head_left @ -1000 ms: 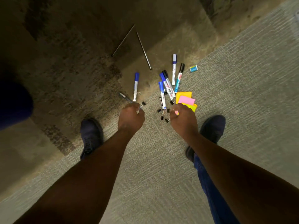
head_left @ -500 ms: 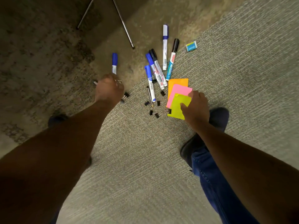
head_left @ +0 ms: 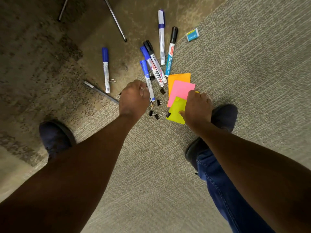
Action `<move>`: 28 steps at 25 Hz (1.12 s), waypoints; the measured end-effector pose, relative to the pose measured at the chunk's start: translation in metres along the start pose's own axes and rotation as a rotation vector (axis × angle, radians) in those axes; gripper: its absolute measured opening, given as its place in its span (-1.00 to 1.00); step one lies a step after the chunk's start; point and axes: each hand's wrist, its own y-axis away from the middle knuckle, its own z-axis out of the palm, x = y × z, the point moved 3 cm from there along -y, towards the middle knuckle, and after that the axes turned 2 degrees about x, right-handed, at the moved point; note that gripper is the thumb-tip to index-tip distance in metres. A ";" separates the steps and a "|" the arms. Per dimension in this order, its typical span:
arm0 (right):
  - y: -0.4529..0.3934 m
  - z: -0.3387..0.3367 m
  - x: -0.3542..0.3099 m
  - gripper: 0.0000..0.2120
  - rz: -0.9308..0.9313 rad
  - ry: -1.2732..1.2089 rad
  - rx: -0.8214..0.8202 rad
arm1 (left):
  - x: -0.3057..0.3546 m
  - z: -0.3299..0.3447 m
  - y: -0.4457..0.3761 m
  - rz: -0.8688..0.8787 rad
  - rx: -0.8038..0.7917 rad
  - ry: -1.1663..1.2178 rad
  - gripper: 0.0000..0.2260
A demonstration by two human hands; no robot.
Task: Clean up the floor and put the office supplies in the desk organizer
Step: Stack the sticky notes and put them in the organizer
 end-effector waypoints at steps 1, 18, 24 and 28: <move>0.000 -0.002 0.002 -0.42 0.025 -0.062 -0.035 | 0.005 0.004 0.003 0.011 -0.024 0.011 -0.88; -0.024 -0.041 0.017 -0.49 -0.016 -0.383 -0.014 | 0.023 -0.009 0.000 -0.377 -0.202 0.468 -0.84; -0.026 -0.013 0.002 -0.54 -0.015 -0.106 0.077 | -0.006 -0.020 -0.001 -0.466 -0.200 0.573 -0.81; -0.009 -0.006 0.006 -0.44 -0.025 -0.131 0.083 | -0.010 -0.020 0.008 -0.509 -0.211 0.567 -0.79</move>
